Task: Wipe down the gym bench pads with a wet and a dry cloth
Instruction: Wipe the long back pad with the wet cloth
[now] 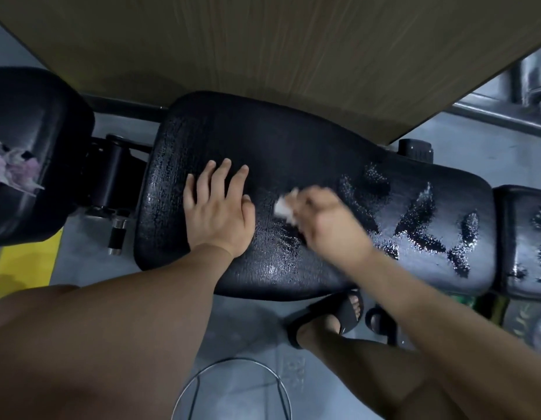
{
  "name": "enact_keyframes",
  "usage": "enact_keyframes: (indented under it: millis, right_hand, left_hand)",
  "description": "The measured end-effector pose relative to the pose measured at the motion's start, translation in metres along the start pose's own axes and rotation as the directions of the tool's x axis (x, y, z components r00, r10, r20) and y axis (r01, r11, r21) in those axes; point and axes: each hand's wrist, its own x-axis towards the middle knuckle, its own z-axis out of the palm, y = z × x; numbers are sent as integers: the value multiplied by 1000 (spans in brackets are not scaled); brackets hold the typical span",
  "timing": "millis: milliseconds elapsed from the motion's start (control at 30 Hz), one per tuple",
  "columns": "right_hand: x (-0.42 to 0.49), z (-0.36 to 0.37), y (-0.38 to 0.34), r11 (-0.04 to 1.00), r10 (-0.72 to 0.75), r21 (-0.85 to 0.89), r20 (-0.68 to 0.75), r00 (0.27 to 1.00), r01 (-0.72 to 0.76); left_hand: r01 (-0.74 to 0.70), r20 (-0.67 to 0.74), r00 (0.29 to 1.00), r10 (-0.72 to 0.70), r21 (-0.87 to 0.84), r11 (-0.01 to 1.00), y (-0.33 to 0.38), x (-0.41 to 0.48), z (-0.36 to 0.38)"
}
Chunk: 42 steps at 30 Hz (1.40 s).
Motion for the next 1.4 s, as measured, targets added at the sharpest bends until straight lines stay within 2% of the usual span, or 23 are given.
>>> enact_keyframes:
  millis: [67,133,267,333,400,467,500,533,633,700,800,900,967,1033,1100,1200,1267,1333,1400]
  right_hand:
    - [17,0,8,988,157,9,-139,978,-157]
    - [4,8,-15,985,171,16,-166,971,-171]
    - [-62,18,-67,988,-132,78,16,991,130]
    - [-56,16,-47,982,-185,49,73,980,182]
    - [-31,13,-20,1000,-31,3,-4,1000,31]
    - [-15,12,-13,984,179,8,-130,975,-179]
    - [-18,15,-21,978,208,9,-153,966,-209]
    - [-26,18,-31,984,177,-8,-142,974,-180]
    - [-60,22,-51,996,-87,18,-24,996,87]
    - [-53,16,-32,987,-159,10,-10,987,159]
    - [-8,5,9,999,2,-31,-118,993,-5]
    - [38,-8,36,975,200,-47,-242,949,-217]
    - [45,-5,28,959,255,-46,-287,923,-279]
    - [26,5,2,984,161,-34,-245,956,-174]
    - [-10,16,-28,1000,-22,18,-115,993,25]
    - [-29,17,-30,982,-180,51,-9,984,180]
    - [-7,13,-8,994,-108,13,-66,992,109]
    - [23,1,21,997,68,-19,-195,978,-73]
    - [41,-6,36,967,243,-9,-268,932,-254]
  left_hand:
    - [-1,-1,1000,1,0,1000,0,-1,0]
    - [-6,4,1000,6,0,1000,1,0,0]
    - [-2,-3,1000,2,-2,1000,0,1,0]
    - [-2,-6,1000,2,-3,1000,1,0,0]
    - [-6,-11,1000,6,1,1000,1,0,0]
    - [-5,-21,1000,5,0,1000,0,1,1]
    - [-7,-21,1000,7,-1,1000,0,1,1]
    - [-10,-19,1000,10,0,1000,0,1,1]
    - [-12,-10,1000,12,2,1000,0,2,1]
    - [-11,-10,1000,11,4,1000,0,2,1]
    - [-9,-5,1000,9,9,1000,0,2,0]
    - [-9,-3,1000,9,5,1000,0,1,0]
    - [-9,-2,1000,9,3,1000,0,2,0]
    - [-6,-1,1000,6,5,1000,0,2,1]
    - [-4,-3,1000,4,10,1000,0,2,1]
    - [-10,-6,1000,10,6,1000,0,2,1]
    - [-13,-7,1000,13,10,1000,0,2,1]
    - [-12,-9,1000,12,11,1000,1,2,1]
    - [-11,-9,1000,11,7,1000,1,2,1]
